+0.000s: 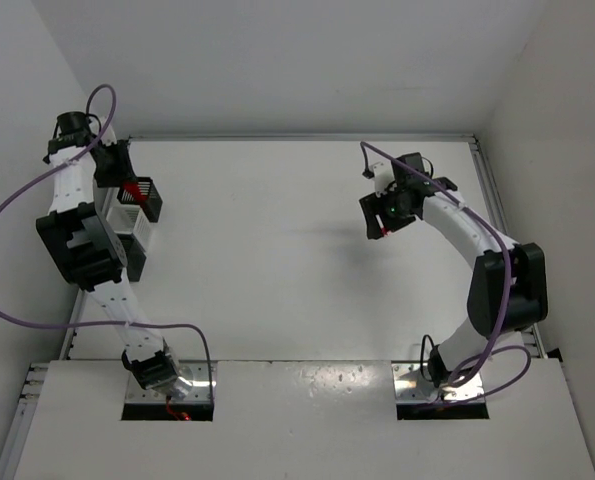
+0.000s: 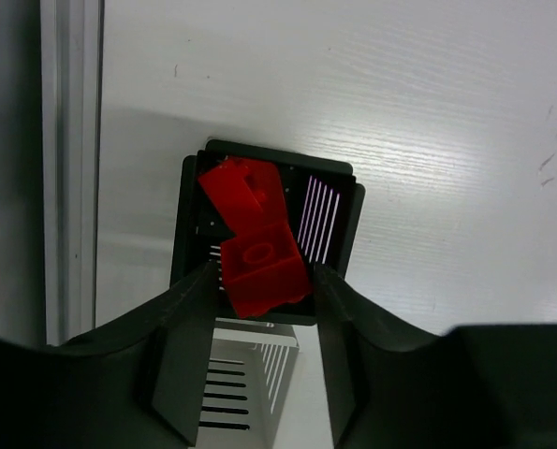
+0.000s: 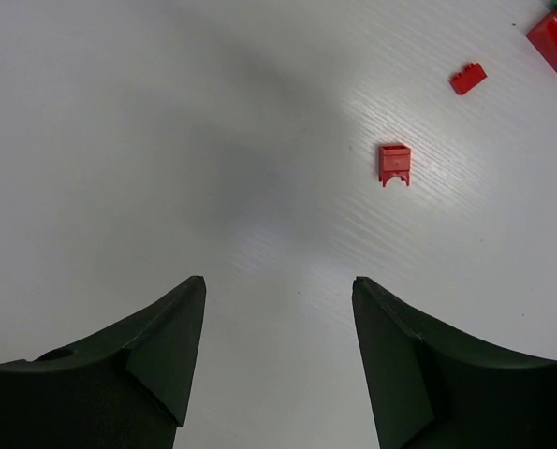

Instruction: Sort the legos into containers by color

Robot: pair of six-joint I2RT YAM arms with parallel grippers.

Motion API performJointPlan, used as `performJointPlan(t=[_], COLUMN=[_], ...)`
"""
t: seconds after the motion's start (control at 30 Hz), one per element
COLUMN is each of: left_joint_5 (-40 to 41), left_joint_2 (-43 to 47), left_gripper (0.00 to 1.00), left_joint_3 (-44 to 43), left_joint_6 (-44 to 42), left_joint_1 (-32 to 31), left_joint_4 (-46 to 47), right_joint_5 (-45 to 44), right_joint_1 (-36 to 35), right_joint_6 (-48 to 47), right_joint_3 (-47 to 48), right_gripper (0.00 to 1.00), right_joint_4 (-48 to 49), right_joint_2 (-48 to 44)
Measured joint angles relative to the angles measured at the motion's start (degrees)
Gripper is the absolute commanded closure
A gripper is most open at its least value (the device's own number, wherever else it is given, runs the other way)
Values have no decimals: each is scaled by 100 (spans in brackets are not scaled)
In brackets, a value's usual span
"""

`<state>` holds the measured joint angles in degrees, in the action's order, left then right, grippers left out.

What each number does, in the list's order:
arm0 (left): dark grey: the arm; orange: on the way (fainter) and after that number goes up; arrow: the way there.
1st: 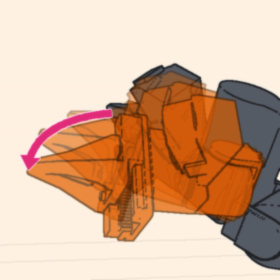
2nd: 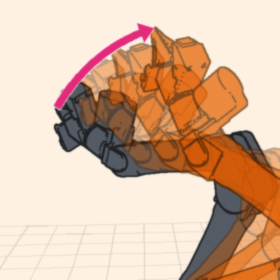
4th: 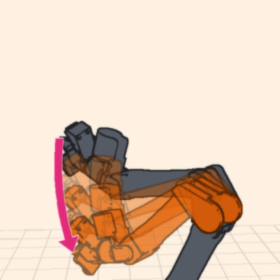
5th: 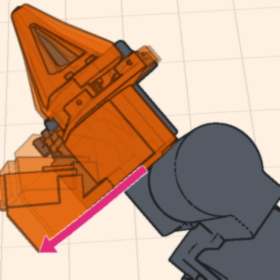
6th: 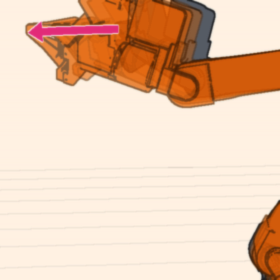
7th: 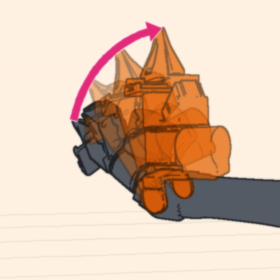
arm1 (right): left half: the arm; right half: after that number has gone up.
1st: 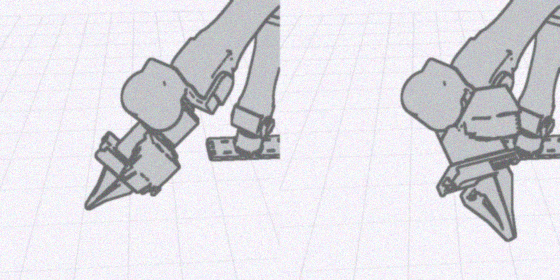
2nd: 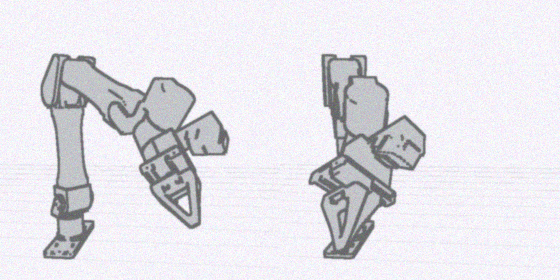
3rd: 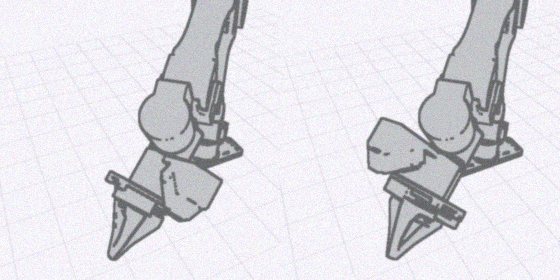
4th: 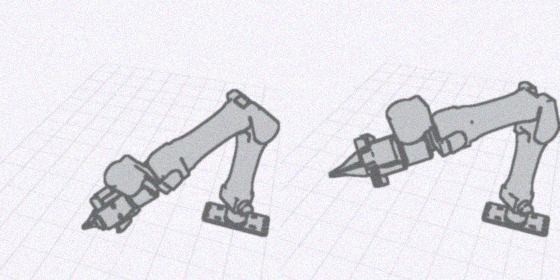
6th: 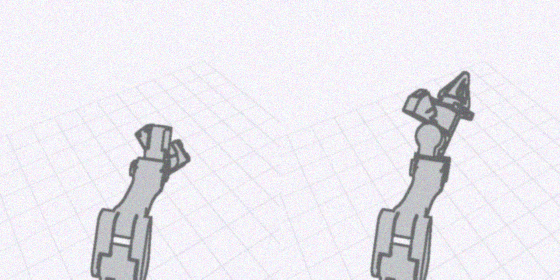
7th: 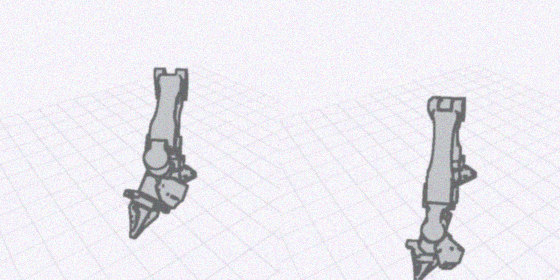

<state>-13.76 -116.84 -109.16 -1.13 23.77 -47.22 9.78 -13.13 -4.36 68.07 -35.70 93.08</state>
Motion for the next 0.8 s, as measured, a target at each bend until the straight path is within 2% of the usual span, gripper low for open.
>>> performJointPlan(t=[0.03, 0.2, 0.37, 0.57, 0.6, 0.8], left_joint_5=[-4, -210, -533, -1040, -1102, -1322], left_joint_2=[-9, -17, 155, 1628, 1989, 3373], left_gripper=[44, 35, 35, 34, 32, 29], left_joint_3=[-22, -144, -33, 1211, 1410, 1585], left_joint_6=[0, 26, 111, 380, 426, 509], left_joint_1=[0, 0, -7, -125, -214, -1106], left_joint_4=[2, 24, 133, 431, 457, 728], right_joint_5=[15, 83, 127, -46, -90, -302], right_joint_1=[48, 258, 457, 719, 750, 750], right_joint_6=[4, 59, 157, 251, 269, 297], right_joint_3=[7, 44, 44, 59, 66, 361], right_gripper=[35, 35, 40, 44, 47, 51], right_joint_4=[-15, -46, -48, -11, 11, 105], right_joint_2=[0, 0, 11, 201, 264, 1001])
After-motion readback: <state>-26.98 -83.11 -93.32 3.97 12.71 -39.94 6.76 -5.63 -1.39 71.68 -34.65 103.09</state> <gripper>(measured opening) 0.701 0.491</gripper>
